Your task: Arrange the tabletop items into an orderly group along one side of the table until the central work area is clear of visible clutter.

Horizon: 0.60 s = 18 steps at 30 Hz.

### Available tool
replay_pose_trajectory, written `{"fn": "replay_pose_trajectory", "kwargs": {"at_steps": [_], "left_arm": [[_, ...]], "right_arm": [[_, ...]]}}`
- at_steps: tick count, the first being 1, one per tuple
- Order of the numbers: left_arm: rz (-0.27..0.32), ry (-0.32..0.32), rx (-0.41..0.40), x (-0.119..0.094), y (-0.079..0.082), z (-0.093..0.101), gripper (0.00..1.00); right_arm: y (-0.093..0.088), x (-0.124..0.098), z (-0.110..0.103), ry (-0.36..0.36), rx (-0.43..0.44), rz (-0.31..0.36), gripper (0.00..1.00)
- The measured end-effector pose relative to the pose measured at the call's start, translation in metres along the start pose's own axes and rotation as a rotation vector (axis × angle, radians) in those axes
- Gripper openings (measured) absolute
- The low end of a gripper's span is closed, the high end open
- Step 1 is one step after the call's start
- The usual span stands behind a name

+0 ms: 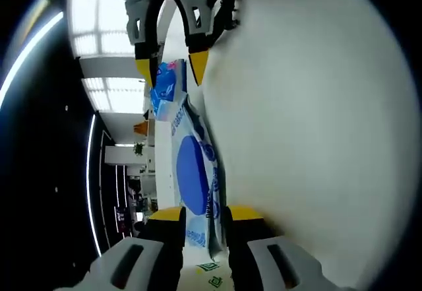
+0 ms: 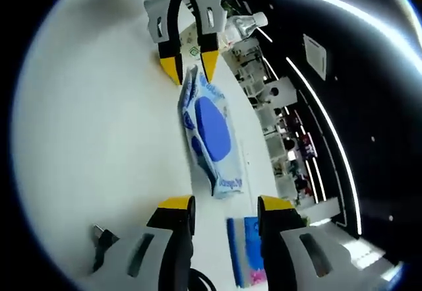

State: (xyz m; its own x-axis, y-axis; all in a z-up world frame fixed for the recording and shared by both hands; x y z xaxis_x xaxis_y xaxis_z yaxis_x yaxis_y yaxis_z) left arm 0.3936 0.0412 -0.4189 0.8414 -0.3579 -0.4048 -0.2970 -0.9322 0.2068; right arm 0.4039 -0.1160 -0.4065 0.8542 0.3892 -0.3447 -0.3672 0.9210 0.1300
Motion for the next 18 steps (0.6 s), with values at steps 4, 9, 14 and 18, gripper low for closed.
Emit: {"fn": "replay_pose_trajectory", "kwargs": {"at_steps": [4,9,14,18], "left_arm": [[0.003,0.003,0.002,0.002,-0.001,0.000,0.22],[-0.003,0.011,0.020,0.007,0.000,-0.002,0.22],[-0.010,0.005,0.022,0.008,0.000,-0.001,0.20],[-0.016,0.007,0.024,0.007,0.000,0.000,0.19]], "right_arm": [[0.000,0.008,-0.002,0.002,-0.037,-0.004,0.32],[0.001,0.015,-0.005,0.005,-0.070,-0.004,0.27],[0.002,0.022,-0.009,0.009,-0.103,-0.003,0.24],[0.004,0.024,-0.010,0.004,-0.133,-0.003,0.22]]}}
Point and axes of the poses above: the point that each gripper's makers call its tool centre point, and the gripper's own axes: x roughly forward along the fingers, z roughly to its right, y roughly out of its top, the point moved 2 cm from there along -x, roughly backward along the fingers, and after that the axes turned 11 degrees about -x, right-handed, at the moved point
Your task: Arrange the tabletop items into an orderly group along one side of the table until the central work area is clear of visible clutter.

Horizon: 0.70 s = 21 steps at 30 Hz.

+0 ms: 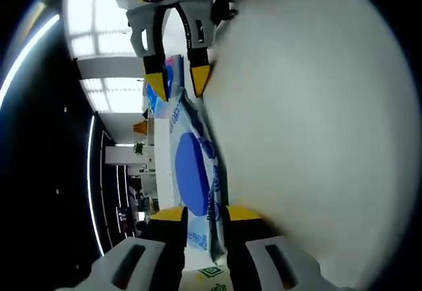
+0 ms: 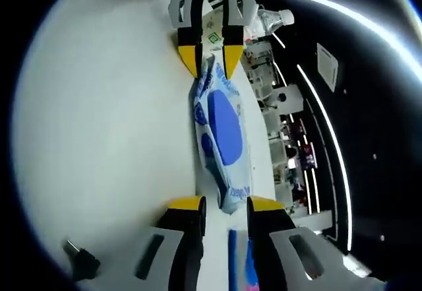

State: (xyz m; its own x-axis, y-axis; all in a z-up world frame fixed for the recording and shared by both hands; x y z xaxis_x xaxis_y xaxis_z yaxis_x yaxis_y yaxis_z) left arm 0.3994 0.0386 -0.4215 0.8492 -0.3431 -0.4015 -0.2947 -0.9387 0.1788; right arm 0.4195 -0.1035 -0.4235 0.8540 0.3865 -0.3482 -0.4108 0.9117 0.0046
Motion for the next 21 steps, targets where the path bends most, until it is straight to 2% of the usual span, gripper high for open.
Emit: {"fn": "replay_pose_trajectory", "kwargs": {"at_steps": [4,9,11,18,21], "left_arm": [[-0.004,-0.002,0.000,-0.0006,0.0004,0.0004,0.19],[-0.007,0.001,0.005,-0.0009,0.0014,0.0010,0.19],[-0.008,0.000,0.007,-0.0010,0.0017,0.0014,0.18],[-0.001,-0.005,-0.002,-0.0019,0.0025,0.0019,0.18],[-0.001,-0.007,-0.002,-0.0017,0.0026,0.0021,0.18]], "right_arm": [[0.0004,0.0006,0.0009,-0.002,-0.005,-0.001,0.21],[0.0003,0.0020,-0.0028,0.014,-0.043,-0.007,0.16],[0.0006,0.0041,-0.0046,0.023,-0.086,-0.008,0.14],[0.0007,0.0084,-0.0045,0.017,-0.119,-0.017,0.11],[-0.0003,0.0089,-0.0035,0.016,-0.139,-0.019,0.07]]}}
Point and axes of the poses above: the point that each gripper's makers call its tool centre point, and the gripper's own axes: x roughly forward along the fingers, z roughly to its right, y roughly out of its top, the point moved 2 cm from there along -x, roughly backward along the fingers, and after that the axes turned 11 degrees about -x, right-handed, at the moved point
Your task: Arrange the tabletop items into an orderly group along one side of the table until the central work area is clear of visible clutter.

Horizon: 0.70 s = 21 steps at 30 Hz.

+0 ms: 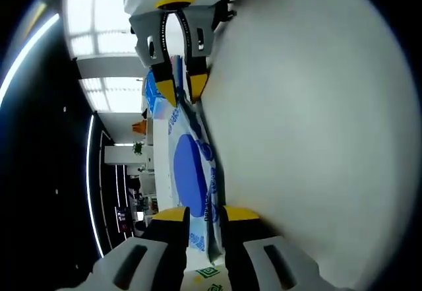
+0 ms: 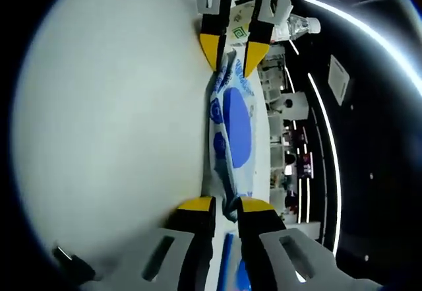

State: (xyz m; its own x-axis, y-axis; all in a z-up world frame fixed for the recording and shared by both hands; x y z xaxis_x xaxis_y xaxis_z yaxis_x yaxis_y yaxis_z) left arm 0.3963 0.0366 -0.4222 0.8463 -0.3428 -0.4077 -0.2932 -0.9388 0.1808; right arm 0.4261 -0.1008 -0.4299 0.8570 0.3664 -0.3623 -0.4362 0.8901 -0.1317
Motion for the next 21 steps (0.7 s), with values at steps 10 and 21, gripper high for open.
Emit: {"fn": "replay_pose_trajectory", "kwargs": {"at_steps": [10,21], "left_arm": [[-0.001,-0.005,0.000,0.000,0.000,0.000,0.18],[-0.019,-0.008,0.012,0.002,0.000,0.000,0.18]], "right_arm": [[0.000,-0.001,0.004,0.002,0.079,0.018,0.05],[0.002,-0.011,0.017,-0.020,0.201,0.063,0.03]]}}
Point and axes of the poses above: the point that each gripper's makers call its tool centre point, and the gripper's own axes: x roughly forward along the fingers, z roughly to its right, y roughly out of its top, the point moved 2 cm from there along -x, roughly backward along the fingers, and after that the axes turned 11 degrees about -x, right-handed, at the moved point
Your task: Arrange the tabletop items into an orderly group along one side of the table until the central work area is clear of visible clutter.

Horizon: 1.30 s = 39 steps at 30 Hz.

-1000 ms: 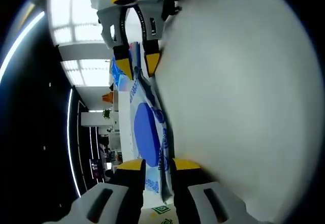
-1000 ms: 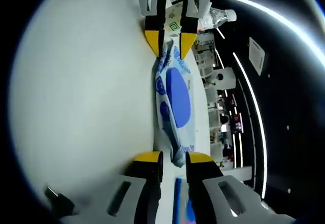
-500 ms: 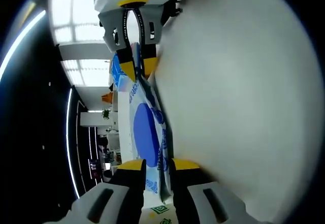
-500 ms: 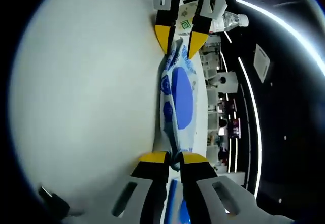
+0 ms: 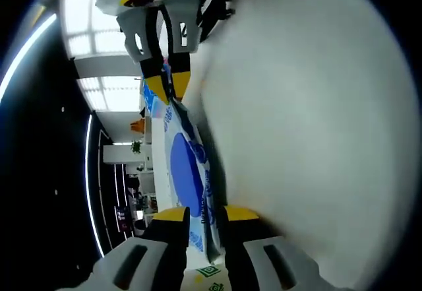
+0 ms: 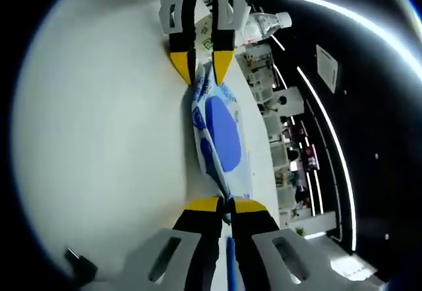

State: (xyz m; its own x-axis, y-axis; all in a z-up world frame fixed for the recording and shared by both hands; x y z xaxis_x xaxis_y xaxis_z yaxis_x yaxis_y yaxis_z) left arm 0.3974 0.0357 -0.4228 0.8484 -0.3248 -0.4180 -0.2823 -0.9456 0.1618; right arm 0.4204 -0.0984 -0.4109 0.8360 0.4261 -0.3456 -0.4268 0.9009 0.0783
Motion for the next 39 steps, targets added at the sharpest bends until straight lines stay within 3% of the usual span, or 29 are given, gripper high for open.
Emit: {"fn": "replay_pose_trajectory", "kwargs": {"at_steps": [7,18,21,26,28,39], "left_arm": [[-0.020,0.003,-0.022,0.004,0.000,-0.003,0.19],[-0.075,0.006,-0.040,0.013,-0.004,-0.008,0.19],[-0.091,-0.009,0.003,0.016,-0.004,-0.006,0.16],[-0.091,-0.019,-0.012,0.018,-0.004,0.000,0.07],[-0.092,0.003,0.022,0.019,-0.002,0.000,0.01],[-0.081,0.097,0.177,0.009,0.008,-0.013,0.00]], "right_arm": [[0.001,-0.008,0.008,-0.018,0.054,0.024,0.03],[0.002,-0.013,0.007,-0.026,0.057,0.030,0.03],[0.002,-0.014,0.006,-0.026,0.057,0.031,0.03],[0.000,-0.014,0.005,-0.025,0.057,0.029,0.03],[0.000,-0.015,0.003,-0.024,0.044,0.022,0.03],[-0.003,-0.024,0.009,-0.061,0.029,0.005,0.03]]}}
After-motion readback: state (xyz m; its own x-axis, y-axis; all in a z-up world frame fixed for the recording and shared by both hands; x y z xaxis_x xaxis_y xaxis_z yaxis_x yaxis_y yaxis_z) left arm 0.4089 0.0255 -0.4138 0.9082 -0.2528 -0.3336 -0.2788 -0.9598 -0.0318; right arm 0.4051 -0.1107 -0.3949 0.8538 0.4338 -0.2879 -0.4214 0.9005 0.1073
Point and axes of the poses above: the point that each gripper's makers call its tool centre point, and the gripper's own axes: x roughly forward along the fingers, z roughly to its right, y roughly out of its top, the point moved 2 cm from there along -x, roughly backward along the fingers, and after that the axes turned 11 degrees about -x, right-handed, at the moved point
